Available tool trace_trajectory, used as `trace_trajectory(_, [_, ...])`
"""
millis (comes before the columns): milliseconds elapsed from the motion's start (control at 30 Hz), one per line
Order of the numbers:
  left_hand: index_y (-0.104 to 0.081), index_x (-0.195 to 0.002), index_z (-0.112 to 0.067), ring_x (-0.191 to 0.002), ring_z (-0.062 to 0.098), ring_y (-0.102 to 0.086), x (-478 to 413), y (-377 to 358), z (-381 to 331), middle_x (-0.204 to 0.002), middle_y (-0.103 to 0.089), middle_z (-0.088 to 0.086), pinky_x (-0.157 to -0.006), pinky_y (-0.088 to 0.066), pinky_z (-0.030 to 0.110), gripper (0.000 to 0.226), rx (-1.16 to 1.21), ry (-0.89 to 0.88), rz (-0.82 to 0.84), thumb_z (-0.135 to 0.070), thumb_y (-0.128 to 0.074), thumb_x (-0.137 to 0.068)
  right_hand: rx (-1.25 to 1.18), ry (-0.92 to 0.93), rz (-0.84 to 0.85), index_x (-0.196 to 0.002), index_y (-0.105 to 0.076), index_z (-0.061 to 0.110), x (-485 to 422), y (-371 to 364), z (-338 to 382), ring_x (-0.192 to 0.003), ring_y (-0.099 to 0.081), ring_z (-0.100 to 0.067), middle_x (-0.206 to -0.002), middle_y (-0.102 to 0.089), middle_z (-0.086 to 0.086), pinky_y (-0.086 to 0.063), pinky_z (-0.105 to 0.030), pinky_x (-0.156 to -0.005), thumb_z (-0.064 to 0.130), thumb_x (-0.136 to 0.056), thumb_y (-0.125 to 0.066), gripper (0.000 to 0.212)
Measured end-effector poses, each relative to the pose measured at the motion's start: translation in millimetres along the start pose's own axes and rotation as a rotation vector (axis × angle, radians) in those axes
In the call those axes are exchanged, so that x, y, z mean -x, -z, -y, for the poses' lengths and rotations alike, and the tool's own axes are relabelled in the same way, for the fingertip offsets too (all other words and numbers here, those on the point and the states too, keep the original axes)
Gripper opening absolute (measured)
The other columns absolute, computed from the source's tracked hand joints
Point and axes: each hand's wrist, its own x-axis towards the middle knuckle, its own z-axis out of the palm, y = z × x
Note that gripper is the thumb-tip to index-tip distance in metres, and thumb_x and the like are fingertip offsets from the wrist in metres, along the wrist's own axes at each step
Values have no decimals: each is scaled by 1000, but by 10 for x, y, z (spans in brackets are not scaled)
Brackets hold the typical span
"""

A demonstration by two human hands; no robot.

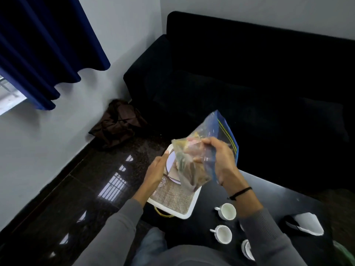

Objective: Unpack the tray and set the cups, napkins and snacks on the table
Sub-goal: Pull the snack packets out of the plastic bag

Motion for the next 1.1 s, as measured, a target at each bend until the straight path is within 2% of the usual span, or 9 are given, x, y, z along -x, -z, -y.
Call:
trace_trajectory(100, [-62, -132, -33, -114, 22, -63, -75, -13, 95, -130, -64, -1, -87, -48, 39, 81, 239, 90, 145, -88, -36, -80, -265, -71, 208, -92, -60, 1, 128, 31, 225, -100, -76, -42, -122, -75, -20, -64, -35, -66, 23, -91, -61, 22])
trace_trajectory(267, [-69, -129, -17, -116, 35, -68, -70, -73, 165, -128, -70, 16, -94, -55, 47, 72, 779, 140, 383, -70, -62, -81, -225, -71, 176, -84, -64, 5, 215, 68, 279, -103, -76, -40, -121, -74, -24, -63, -30, -59, 50, -105, -41, 54])
trace_trajectory(400, [-68, -130, -13, -112, 35, -69, -60, -120, 279, -125, -71, 16, -95, -55, 47, 71, 834, 163, 373, -61, -73, -78, -205, -96, 37, -96, -71, 0, 230, 135, 80, -116, -68, -45, -121, -71, -31, -60, -26, -54, 59, -105, -35, 69])
trace_trajectory(533, [-72, -125, -15, -108, 34, -71, -69, -102, 304, -122, -72, 15, -93, -56, 47, 69, 876, 160, 343, -62, -76, -75, -104, -75, -97, -80, -74, -4, 171, 124, 4, -86, -73, -37, -97, -75, -28, -62, -34, -68, 37, -107, -43, 58])
trace_trajectory(633, [-67, -132, -14, -125, 40, -61, -77, -76, 307, -135, -65, 19, -110, -44, 56, 69, 871, 163, 309, -61, -71, -82, 92, -88, -182, -118, -61, -21, 163, 221, -129, -92, -58, -30, -102, -63, -22, -49, -35, -81, 8, -110, -40, 37])
trace_trajectory(733, [-63, -136, -13, -131, 41, -55, -84, -54, 311, -140, -61, 20, -115, -37, 58, 66, 868, 176, 313, -58, -64, -88, 296, -164, -121, -142, -44, -12, 153, 253, -189, -95, -61, -21, -108, -63, -8, -49, -27, -79, -1, -109, -36, 36])
trace_trajectory(867, [-63, -135, -10, -128, 43, -57, -107, -50, 285, -135, -63, 23, -114, -38, 59, 61, 776, 177, 316, -55, -58, -94, 636, -75, -53, -136, -56, -3, -37, -94, -106, -121, -63, -28, -130, -65, -16, -51, -37, -104, 18, -98, -68, 45])
trace_trajectory(1000, [-67, -129, -7, -122, 44, -59, -118, -97, 217, -131, -65, 25, -110, -44, 56, 52, 700, 194, 304, -48, -57, -98, 675, -74, -69, -108, -72, -6, -88, -175, -224, -103, -74, -37, -109, -76, -24, -60, -50, -93, 29, -85, -82, 43])
trace_trajectory(1100, [-71, -121, -6, -104, 38, -68, -179, -147, 195, -115, -73, 22, -102, -51, 52, 49, 642, 175, 251, -47, -53, -101, 620, -55, -75, -102, -73, -7, -189, -108, -339, -102, -74, -42, -105, -75, -27, -59, -54, -92, 25, -86, -81, 36])
